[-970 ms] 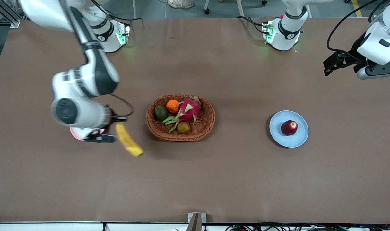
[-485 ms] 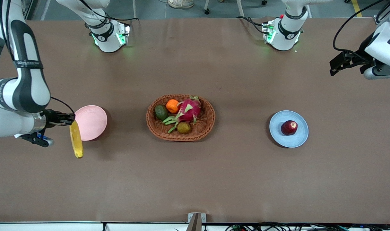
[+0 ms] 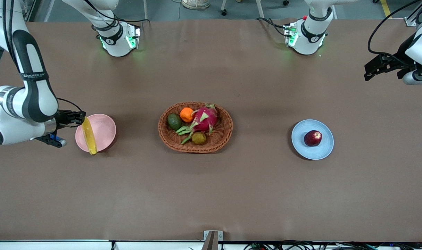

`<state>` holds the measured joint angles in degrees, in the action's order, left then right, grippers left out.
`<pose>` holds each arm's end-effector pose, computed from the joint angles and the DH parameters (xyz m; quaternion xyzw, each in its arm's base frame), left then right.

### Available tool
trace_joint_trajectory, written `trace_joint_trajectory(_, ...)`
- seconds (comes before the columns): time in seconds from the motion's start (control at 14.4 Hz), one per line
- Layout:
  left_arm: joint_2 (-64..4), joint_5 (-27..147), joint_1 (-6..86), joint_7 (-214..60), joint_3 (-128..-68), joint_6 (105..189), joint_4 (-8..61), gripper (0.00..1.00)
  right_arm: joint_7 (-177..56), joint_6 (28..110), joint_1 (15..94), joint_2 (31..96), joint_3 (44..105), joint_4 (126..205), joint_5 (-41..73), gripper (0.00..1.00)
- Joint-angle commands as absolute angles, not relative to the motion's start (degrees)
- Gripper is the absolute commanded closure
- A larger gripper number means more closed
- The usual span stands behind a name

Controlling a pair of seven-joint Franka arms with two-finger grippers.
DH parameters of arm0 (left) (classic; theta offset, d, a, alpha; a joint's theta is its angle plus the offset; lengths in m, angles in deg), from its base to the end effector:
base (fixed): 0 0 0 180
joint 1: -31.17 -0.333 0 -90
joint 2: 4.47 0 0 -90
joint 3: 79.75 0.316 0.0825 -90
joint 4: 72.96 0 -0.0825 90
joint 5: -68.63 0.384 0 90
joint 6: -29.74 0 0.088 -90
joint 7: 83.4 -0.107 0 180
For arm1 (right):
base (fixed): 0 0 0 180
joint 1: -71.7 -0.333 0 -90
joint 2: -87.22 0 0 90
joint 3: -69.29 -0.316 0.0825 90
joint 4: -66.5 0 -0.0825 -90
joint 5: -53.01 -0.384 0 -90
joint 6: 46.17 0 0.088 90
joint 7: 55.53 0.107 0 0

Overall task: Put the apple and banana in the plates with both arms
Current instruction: 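Carry the yellow banana with the right gripper onto the pink plate, then open the right gripper and withdraw it from the banana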

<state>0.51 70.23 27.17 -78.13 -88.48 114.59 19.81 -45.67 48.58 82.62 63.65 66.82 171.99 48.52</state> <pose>0.5162 -0.0433 0.6404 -0.9994 -0.0061 0.0243 0.0227 0.5596 -0.0763 0.2743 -0.9401 0.1655 0.2951 0.0415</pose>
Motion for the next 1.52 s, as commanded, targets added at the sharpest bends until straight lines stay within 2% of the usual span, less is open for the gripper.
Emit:
trace_joint_trajectory(0.0, 1.0, 70.0, 27.0, -79.0, -88.7, 113.8, 19.6, 0.0, -46.3, 52.7, 83.4, 67.1, 66.3, 179.0, 47.6, 0.93)
trace_joint_trajectory(0.14, 0.9, 70.0, 27.0, -79.0, -88.7, 113.8, 19.3, 0.0, -46.3, 55.7, 83.8, 66.8, 66.3, 181.1, 47.7, 0.77)
trace_joint_trajectory(0.21, 0.9, 70.0, 27.0, -79.0, -88.7, 113.8, 19.4, 0.0, -46.3, 56.3, 83.9, 66.8, 66.3, 181.3, 47.7, 0.61)
trace_joint_trajectory(0.35, 0.8, 70.1, 27.0, -78.9, -88.7, 113.8, 19.4, 0.0, -46.2, 55.5, 83.8, 67.8, 66.4, 179.6, 47.8, 0.0)
trace_joint_trajectory(0.49, 0.6, 69.9, 27.0, -78.9, -88.7, 114.2, 19.0, 0.0, -46.1, 51.9, 83.7, 70.1, 66.3, 173.9, 48.1, 0.0)
trace_joint_trajectory(0.69, -0.1, 69.9, 27.0, -78.9, -88.7, 114.1, 18.4, 0.0, -45.9, 42.2, 82.4, 70.5, 66.1, 156.9, 48.6, 0.0)
trace_joint_trajectory(0.9, 0.0, 69.9, 27.0, -78.9, -88.6, 114.0, 18.3, 0.0, -48.0, 38.6, 82.1, 70.6, 65.9, 146.0, 50.5, 0.0)
trace_joint_trajectory(1.18, 0.0, 69.9, 27.1, -78.3, -89.0, 114.0, 18.4, 0.0, -61.6, 38.5, 82.5, 73.1, 66.5, 140.9, 50.1, 0.0)
trace_joint_trajectory(1.46, 0.1, 69.9, 27.1, -78.2, -89.2, 114.0, 18.4, 0.0, -58.4, 38.6, 82.0, 75.6, 66.0, 140.9, 49.9, 0.0)
